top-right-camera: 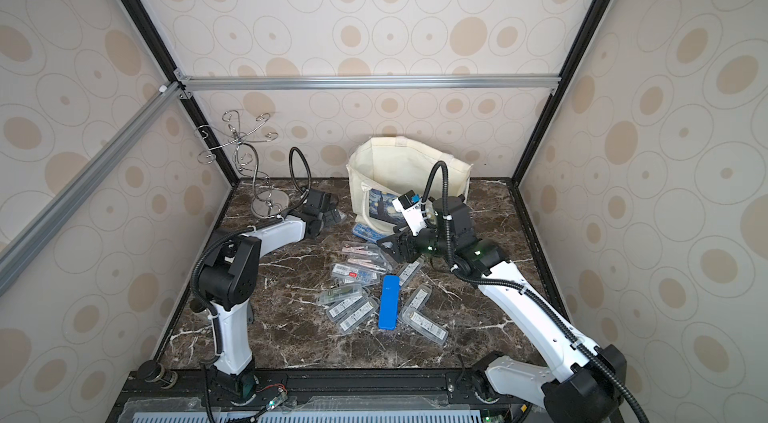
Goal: Put the compass set into the canvas bag
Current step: Pick up the compass set at the center of the board.
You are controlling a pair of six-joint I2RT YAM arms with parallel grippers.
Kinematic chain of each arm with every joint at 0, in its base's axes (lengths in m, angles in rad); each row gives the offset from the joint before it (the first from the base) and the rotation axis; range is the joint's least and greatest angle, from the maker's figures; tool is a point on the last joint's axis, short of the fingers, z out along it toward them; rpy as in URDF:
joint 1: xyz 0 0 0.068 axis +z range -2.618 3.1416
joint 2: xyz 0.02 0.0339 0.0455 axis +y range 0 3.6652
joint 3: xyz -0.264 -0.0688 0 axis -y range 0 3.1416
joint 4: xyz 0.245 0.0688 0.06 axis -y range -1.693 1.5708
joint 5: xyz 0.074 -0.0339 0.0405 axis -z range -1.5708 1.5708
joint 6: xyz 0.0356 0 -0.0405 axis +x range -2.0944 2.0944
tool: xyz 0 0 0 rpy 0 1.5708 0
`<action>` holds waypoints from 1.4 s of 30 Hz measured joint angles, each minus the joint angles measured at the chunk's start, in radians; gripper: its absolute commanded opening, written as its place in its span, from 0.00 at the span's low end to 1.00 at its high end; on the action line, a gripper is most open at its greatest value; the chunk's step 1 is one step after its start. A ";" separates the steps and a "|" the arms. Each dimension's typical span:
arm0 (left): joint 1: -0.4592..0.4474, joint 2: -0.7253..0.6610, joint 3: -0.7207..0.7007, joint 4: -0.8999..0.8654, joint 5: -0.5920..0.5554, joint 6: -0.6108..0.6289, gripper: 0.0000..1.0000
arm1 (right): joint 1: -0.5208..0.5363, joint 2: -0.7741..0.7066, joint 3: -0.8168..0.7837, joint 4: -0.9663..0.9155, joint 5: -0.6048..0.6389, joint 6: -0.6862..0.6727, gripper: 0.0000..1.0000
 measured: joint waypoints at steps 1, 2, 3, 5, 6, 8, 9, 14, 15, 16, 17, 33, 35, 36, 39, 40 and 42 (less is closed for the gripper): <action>0.002 0.029 0.034 -0.010 0.001 -0.008 1.00 | 0.001 -0.006 -0.015 0.009 0.002 0.002 0.70; 0.002 0.048 0.056 -0.017 0.001 -0.016 1.00 | 0.002 -0.011 -0.026 0.016 0.003 0.005 0.70; 0.003 0.071 0.079 -0.023 0.002 -0.024 1.00 | 0.003 -0.014 -0.039 0.025 0.004 0.007 0.70; 0.005 0.107 0.108 -0.032 0.002 -0.042 1.00 | 0.006 -0.020 -0.055 0.036 0.006 0.014 0.70; 0.006 0.122 0.118 -0.035 0.001 -0.051 1.00 | 0.006 -0.021 -0.061 0.039 0.006 0.018 0.70; 0.009 0.150 0.134 -0.041 0.001 -0.067 1.00 | 0.007 -0.024 -0.069 0.045 0.006 0.023 0.70; 0.011 0.163 0.144 -0.046 0.000 -0.075 1.00 | 0.007 -0.025 -0.072 0.050 0.006 0.024 0.70; 0.016 0.227 0.245 -0.066 0.000 -0.094 1.00 | 0.012 -0.029 -0.091 0.069 0.006 0.033 0.70; 0.017 0.241 0.268 -0.071 0.001 -0.094 1.00 | 0.012 -0.029 -0.097 0.075 0.006 0.036 0.70; 0.018 0.253 0.287 -0.076 0.001 -0.094 1.00 | 0.012 -0.029 -0.104 0.079 0.006 0.039 0.70; 0.018 0.262 0.299 -0.078 0.001 -0.094 1.00 | 0.012 -0.029 -0.108 0.082 0.006 0.040 0.70; 0.030 0.317 0.411 -0.218 -0.008 -0.072 0.89 | 0.013 -0.023 -0.121 0.139 -0.002 0.068 0.70; 0.030 0.316 0.411 -0.240 -0.011 -0.056 0.88 | 0.013 -0.023 -0.124 0.148 -0.003 0.071 0.70; 0.030 0.314 0.410 -0.251 -0.012 -0.049 0.88 | 0.013 -0.023 -0.125 0.150 -0.003 0.073 0.70; 0.031 0.293 0.379 -0.264 -0.019 -0.031 0.86 | 0.013 -0.020 -0.130 0.159 -0.010 0.079 0.70; 0.031 0.280 0.361 -0.267 -0.023 -0.026 0.85 | 0.013 -0.018 -0.130 0.162 -0.012 0.081 0.70; 0.031 0.246 0.305 -0.266 -0.028 -0.015 0.81 | 0.013 -0.014 -0.131 0.172 -0.014 0.084 0.70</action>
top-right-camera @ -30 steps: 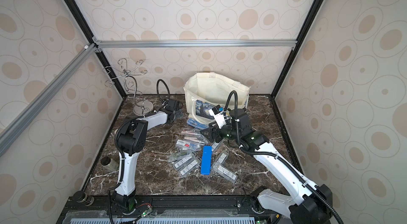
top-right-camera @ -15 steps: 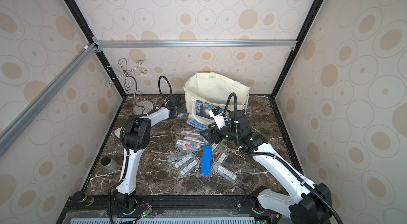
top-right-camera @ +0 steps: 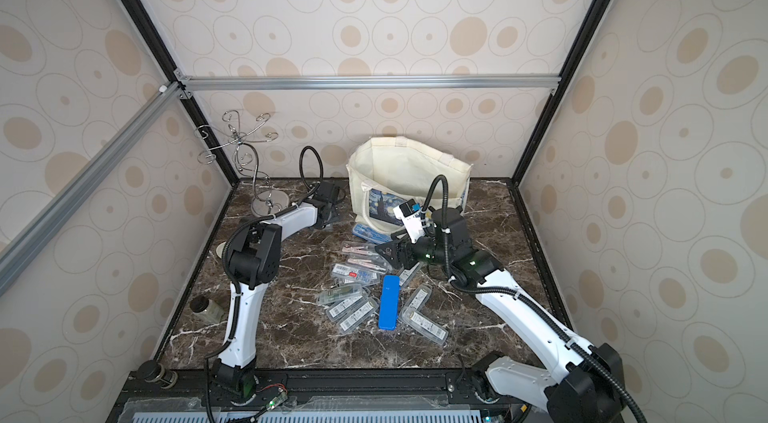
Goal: Put the compass set into the canvas bag
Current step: Pick up the compass set at the center of the board.
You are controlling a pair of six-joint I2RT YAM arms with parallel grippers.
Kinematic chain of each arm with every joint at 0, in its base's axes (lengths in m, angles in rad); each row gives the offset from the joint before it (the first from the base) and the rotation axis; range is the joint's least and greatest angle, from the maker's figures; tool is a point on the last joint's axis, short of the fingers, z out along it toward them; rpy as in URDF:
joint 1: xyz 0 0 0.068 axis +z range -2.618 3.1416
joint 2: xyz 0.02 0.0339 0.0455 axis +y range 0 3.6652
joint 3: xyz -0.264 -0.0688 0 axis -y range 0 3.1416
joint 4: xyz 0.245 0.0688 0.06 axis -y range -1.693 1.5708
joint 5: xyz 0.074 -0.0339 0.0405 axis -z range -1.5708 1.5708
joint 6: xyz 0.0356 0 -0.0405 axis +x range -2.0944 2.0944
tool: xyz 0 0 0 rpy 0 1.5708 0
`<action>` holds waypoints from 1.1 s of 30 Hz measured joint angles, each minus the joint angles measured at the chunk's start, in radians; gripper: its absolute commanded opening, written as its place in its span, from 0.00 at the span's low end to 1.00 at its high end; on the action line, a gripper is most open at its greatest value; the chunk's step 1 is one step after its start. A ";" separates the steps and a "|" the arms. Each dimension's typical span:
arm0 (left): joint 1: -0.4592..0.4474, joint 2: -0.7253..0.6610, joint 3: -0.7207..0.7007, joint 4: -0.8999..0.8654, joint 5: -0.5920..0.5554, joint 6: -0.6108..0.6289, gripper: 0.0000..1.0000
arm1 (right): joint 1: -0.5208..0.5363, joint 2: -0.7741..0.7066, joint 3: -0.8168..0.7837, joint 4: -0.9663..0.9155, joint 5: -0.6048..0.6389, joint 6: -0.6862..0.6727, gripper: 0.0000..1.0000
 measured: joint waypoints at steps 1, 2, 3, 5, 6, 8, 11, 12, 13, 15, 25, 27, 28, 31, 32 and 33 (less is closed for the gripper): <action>0.000 -0.016 -0.027 0.000 -0.001 0.005 0.80 | 0.000 0.001 0.000 0.003 0.000 0.002 0.70; 0.001 -0.032 -0.052 0.003 -0.001 0.009 0.79 | 0.000 0.002 0.000 0.007 -0.002 0.004 0.70; 0.002 -0.045 -0.071 0.006 0.000 0.012 0.79 | 0.000 0.003 0.000 0.012 -0.003 0.005 0.70; 0.005 -0.056 -0.092 0.017 0.003 0.019 0.78 | 0.000 0.004 0.000 0.019 -0.003 0.008 0.70; 0.007 -0.058 -0.097 0.023 0.005 0.024 0.78 | 0.000 0.004 0.000 0.021 -0.003 0.011 0.70; 0.008 -0.058 -0.097 0.032 0.007 0.039 0.78 | 0.000 0.004 0.000 0.026 -0.006 0.016 0.70; 0.010 -0.056 -0.091 0.032 0.007 0.077 0.78 | 0.000 0.004 0.000 0.029 -0.006 0.024 0.70; 0.010 -0.052 -0.083 0.027 0.006 0.094 0.79 | 0.000 0.004 0.000 0.030 -0.006 0.026 0.70; 0.010 -0.047 -0.071 0.023 0.004 0.112 0.80 | 0.000 0.004 -0.001 0.030 -0.006 0.026 0.70; 0.010 -0.042 -0.056 0.017 0.001 0.151 0.83 | 0.000 0.004 -0.001 0.030 -0.006 0.027 0.70; 0.011 0.002 0.037 0.007 0.023 0.328 0.77 | 0.010 0.004 -0.002 0.036 -0.005 0.048 0.70; 0.011 0.022 0.055 0.004 0.029 0.343 0.76 | 0.012 0.004 -0.002 0.036 -0.005 0.049 0.70; 0.011 0.030 0.064 0.010 0.029 0.346 0.75 | 0.013 0.004 -0.002 0.035 -0.003 0.049 0.70; 0.011 0.038 0.078 0.005 0.035 0.353 0.74 | 0.015 0.004 -0.002 0.035 0.000 0.049 0.70; 0.011 0.038 0.078 0.004 0.037 0.352 0.73 | 0.016 0.004 -0.002 0.035 0.002 0.049 0.70; 0.011 0.038 0.078 0.003 0.038 0.352 0.71 | 0.016 0.004 -0.002 0.035 0.002 0.049 0.70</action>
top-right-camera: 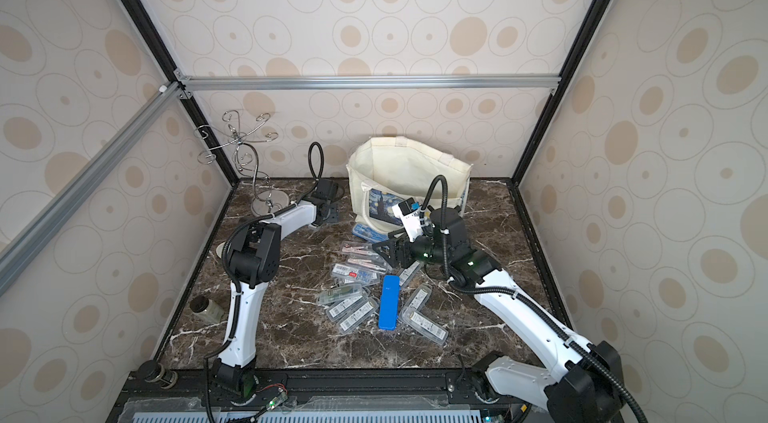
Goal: Put the compass set into the canvas bag
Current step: Pick up the compass set at the center of the board.
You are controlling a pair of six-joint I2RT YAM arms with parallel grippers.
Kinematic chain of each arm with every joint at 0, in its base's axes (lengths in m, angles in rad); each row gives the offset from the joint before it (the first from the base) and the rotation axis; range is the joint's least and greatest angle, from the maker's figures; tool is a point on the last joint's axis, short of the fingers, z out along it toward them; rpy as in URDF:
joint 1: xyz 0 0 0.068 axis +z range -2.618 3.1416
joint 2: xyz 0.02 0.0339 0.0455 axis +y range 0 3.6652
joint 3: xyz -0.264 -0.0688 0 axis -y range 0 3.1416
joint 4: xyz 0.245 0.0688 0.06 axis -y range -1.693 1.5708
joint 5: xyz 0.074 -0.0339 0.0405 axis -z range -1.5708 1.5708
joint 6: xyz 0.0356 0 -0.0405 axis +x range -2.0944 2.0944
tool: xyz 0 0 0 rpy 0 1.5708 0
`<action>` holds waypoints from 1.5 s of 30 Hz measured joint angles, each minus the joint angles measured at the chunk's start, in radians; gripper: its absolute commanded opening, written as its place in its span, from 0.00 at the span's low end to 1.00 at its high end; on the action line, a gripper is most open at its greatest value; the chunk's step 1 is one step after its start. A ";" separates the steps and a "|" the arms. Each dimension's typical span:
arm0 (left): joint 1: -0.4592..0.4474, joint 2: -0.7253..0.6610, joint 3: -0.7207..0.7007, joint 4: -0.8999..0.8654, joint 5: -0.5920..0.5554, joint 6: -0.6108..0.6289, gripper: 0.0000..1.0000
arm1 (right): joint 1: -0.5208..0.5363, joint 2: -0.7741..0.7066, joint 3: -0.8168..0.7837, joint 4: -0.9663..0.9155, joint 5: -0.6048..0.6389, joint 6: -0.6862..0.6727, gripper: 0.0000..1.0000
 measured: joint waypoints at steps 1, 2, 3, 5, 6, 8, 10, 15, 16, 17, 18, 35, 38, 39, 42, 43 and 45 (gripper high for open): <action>0.000 0.000 0.000 0.000 0.002 0.000 0.69 | 0.001 0.000 0.000 0.000 0.000 0.000 0.70; 0.000 0.000 -0.001 0.000 0.003 -0.001 0.68 | 0.002 0.000 0.000 0.000 0.000 0.000 0.70; 0.000 0.000 -0.004 0.001 0.004 -0.002 0.64 | 0.002 0.000 0.000 0.000 0.001 0.000 0.70; 0.000 -0.002 -0.014 0.011 0.006 -0.008 0.54 | 0.003 0.000 0.000 0.000 0.001 0.000 0.70; 0.000 -0.008 -0.026 0.021 0.007 -0.007 0.52 | 0.003 0.000 0.000 0.000 0.001 0.000 0.70; 0.000 -0.020 -0.053 0.037 0.008 -0.009 0.50 | 0.003 0.000 0.000 0.000 0.001 0.000 0.70; 0.000 -0.037 -0.084 0.051 0.008 -0.008 0.47 | 0.004 0.000 0.000 0.000 0.000 0.000 0.70; 0.000 -0.069 -0.138 0.076 0.007 -0.008 0.43 | 0.008 0.005 0.006 0.000 0.000 0.000 0.70; 0.000 -0.074 -0.147 0.084 0.006 -0.008 0.43 | 0.010 0.006 0.006 0.000 -0.001 0.000 0.70; 0.000 -0.079 -0.158 0.093 0.006 -0.008 0.42 | 0.011 0.007 0.007 0.000 -0.001 0.000 0.70; 0.000 -0.086 -0.171 0.101 0.007 -0.008 0.42 | 0.011 0.008 0.008 0.000 0.000 0.000 0.70; -0.001 -0.410 -0.544 0.253 0.051 0.000 0.40 | 0.016 0.050 0.039 -0.040 0.050 0.000 0.69; -0.002 -0.520 -0.624 0.312 0.074 -0.001 0.40 | 0.016 0.061 0.052 -0.048 0.069 0.000 0.69; -0.004 -0.555 -0.651 0.335 0.083 0.000 0.40 | 0.016 0.065 0.057 -0.053 0.076 0.000 0.69; -0.008 -0.658 -0.738 0.399 0.118 -0.001 0.40 | 0.016 0.074 0.079 -0.074 0.096 0.000 0.69; -0.008 -0.685 -0.762 0.414 0.129 0.000 0.41 | 0.016 0.077 0.087 -0.082 0.102 0.000 0.69; -0.013 -0.743 -0.810 0.447 0.158 0.000 0.41 | 0.016 0.085 0.110 -0.098 0.116 0.000 0.69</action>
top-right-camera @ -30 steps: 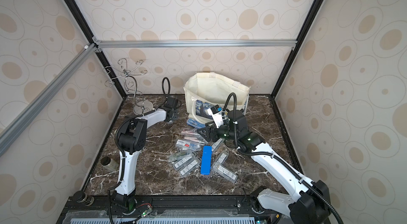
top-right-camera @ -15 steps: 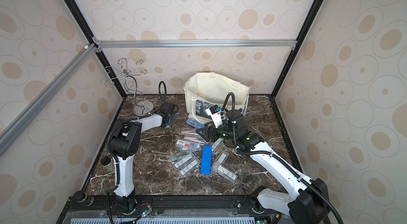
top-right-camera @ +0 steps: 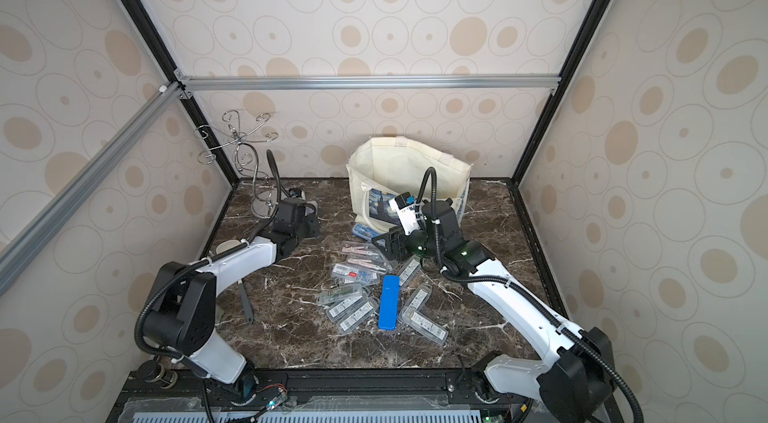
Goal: Put the compass set into the canvas bag
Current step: Pick up the compass set at the center of the board.
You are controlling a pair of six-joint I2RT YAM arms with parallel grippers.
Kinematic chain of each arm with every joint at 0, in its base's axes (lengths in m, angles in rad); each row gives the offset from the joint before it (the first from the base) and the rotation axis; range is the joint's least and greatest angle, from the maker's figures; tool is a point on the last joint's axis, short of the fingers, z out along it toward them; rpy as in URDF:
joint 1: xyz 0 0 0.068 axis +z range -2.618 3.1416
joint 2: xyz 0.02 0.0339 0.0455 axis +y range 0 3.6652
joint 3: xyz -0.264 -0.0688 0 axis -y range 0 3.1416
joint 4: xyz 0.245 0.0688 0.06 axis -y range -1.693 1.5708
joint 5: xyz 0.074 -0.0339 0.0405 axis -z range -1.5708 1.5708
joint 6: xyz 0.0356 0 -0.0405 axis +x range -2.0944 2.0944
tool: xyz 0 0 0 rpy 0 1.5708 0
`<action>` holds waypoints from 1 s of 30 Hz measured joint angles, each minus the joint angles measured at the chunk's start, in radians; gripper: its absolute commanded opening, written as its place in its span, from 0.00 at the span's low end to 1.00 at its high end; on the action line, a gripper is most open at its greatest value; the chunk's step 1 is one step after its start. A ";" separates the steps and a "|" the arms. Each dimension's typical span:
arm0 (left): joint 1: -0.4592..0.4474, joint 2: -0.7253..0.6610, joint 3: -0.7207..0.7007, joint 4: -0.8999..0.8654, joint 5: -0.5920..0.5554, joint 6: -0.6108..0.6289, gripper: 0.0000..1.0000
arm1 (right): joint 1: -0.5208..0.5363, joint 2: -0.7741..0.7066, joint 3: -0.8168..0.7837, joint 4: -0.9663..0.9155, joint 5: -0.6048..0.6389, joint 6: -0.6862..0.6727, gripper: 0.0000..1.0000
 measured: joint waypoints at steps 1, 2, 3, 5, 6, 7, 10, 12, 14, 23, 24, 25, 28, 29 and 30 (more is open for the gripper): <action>-0.002 -0.025 -0.021 0.016 0.014 0.000 0.41 | 0.000 0.003 0.010 -0.007 0.007 0.000 0.69; -0.004 -0.054 -0.045 0.034 0.033 0.000 0.41 | 0.000 0.007 0.021 -0.014 0.014 0.000 0.69; -0.006 -0.083 -0.068 0.052 0.051 0.002 0.41 | 0.000 0.011 0.033 -0.019 0.021 0.001 0.69; -0.014 -0.140 -0.112 0.096 0.088 0.008 0.41 | 0.000 0.019 0.054 -0.031 0.037 0.005 0.69; -0.022 -0.167 -0.134 0.120 0.104 0.011 0.41 | 0.000 0.022 0.064 -0.037 0.045 0.008 0.69; -0.033 -0.198 -0.161 0.151 0.120 0.018 0.41 | 0.000 0.027 0.075 -0.042 0.055 0.012 0.69; -0.083 -0.284 -0.242 0.245 0.153 0.046 0.41 | 0.000 0.045 0.109 -0.057 0.073 0.027 0.69; -0.122 -0.332 -0.293 0.307 0.168 0.070 0.41 | 0.000 0.059 0.131 -0.064 0.077 0.035 0.69; -0.159 -0.366 -0.341 0.371 0.183 0.094 0.41 | 0.000 0.077 0.159 -0.068 0.076 0.044 0.69; -0.298 -0.394 -0.426 0.565 0.179 0.200 0.43 | 0.003 0.164 0.281 -0.092 0.034 0.090 0.66; -0.311 -0.393 -0.426 0.583 0.177 0.210 0.43 | 0.006 0.174 0.294 -0.096 0.032 0.095 0.66; -0.324 -0.391 -0.426 0.603 0.177 0.220 0.43 | 0.011 0.187 0.308 -0.101 0.029 0.098 0.65; -0.353 -0.377 -0.426 0.652 0.177 0.244 0.44 | 0.031 0.221 0.342 -0.111 0.019 0.107 0.64; -0.360 -0.370 -0.426 0.665 0.178 0.249 0.44 | 0.037 0.230 0.349 -0.114 0.015 0.110 0.63; -0.363 -0.364 -0.426 0.676 0.178 0.254 0.44 | 0.042 0.238 0.356 -0.117 0.011 0.113 0.62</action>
